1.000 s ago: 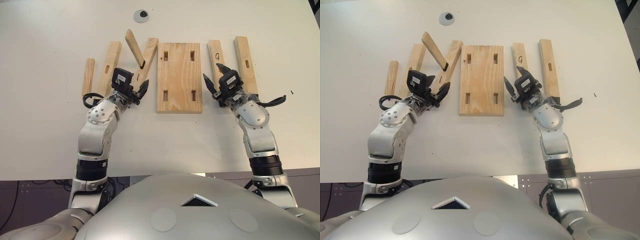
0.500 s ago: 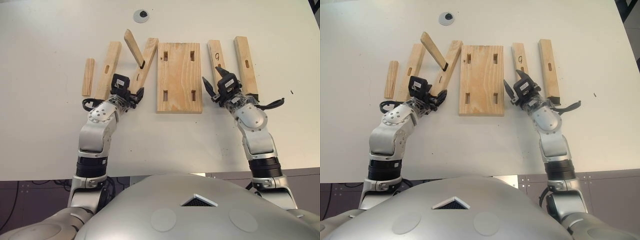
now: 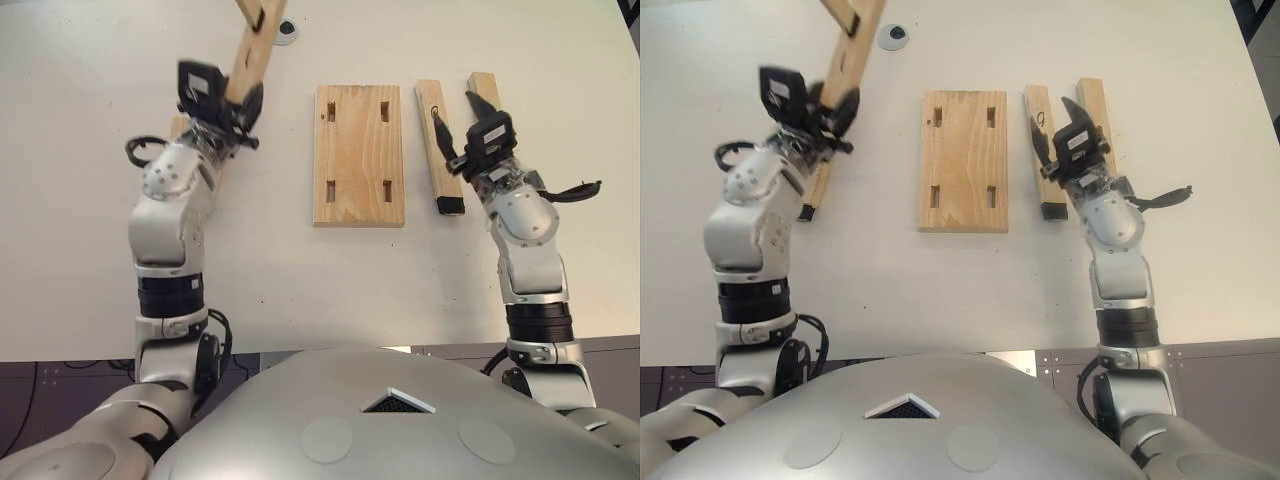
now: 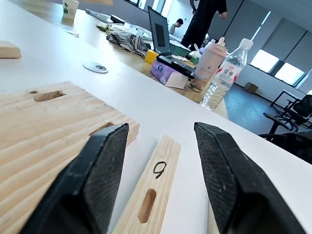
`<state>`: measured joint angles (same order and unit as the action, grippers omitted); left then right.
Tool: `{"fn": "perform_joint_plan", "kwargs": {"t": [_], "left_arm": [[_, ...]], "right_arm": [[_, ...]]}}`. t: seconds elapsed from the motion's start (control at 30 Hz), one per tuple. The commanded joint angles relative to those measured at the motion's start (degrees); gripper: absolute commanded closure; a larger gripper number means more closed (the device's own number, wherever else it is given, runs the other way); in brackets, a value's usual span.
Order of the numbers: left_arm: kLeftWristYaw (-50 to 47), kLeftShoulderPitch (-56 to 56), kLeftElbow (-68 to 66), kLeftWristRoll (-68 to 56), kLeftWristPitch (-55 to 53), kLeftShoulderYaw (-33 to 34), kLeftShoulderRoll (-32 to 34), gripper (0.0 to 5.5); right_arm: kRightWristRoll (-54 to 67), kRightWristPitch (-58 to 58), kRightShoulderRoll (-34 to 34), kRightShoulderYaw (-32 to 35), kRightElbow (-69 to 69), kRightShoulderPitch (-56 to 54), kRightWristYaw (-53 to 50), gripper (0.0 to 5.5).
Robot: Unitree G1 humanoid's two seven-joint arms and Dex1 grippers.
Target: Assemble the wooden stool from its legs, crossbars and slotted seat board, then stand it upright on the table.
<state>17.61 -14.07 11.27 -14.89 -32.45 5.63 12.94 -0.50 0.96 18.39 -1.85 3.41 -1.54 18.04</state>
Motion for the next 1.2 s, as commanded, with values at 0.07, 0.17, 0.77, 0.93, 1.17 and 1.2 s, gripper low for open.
{"fn": "perform_joint_plan", "kwargs": {"t": [0.07, 0.17, 0.77, 0.93, 1.17, 1.2], "left_arm": [[6.5, -8.35, -3.02, -23.89, -19.86, 8.22, -3.2, 3.49], [9.94, -10.75, -5.87, -40.65, -34.71, 12.51, -3.83, 3.49], [4.31, -8.44, -11.47, -67.63, -45.6, 14.0, -3.05, 3.49], [4.24, -7.37, -10.52, -69.17, -44.83, 12.61, -2.73, 3.49], [3.95, -6.87, -10.34, -70.49, -43.47, 11.34, -1.72, 3.49], [4.0, -6.77, -10.29, -70.66, -43.35, 11.18, -1.58, 3.49]], "right_arm": [[31.84, -22.02, -3.63, 8.69, 6.23, -6.29, 8.34, 2.83], [47.93, -35.96, -0.09, 10.26, 8.47, -10.31, 14.66, 2.31], [90.97, -56.01, -7.04, 17.92, 0.86, -21.23, -3.72, 1.53], [93.4, -55.71, -7.58, 16.69, 0.7, -20.8, -6.19, 1.8], [93.71, -55.3, -6.98, 16.37, -0.75, -20.7, -7.7, 2.94], [93.4, -55.33, -6.83, 16.35, -1.02, -20.74, -7.64, 3.11]]}}
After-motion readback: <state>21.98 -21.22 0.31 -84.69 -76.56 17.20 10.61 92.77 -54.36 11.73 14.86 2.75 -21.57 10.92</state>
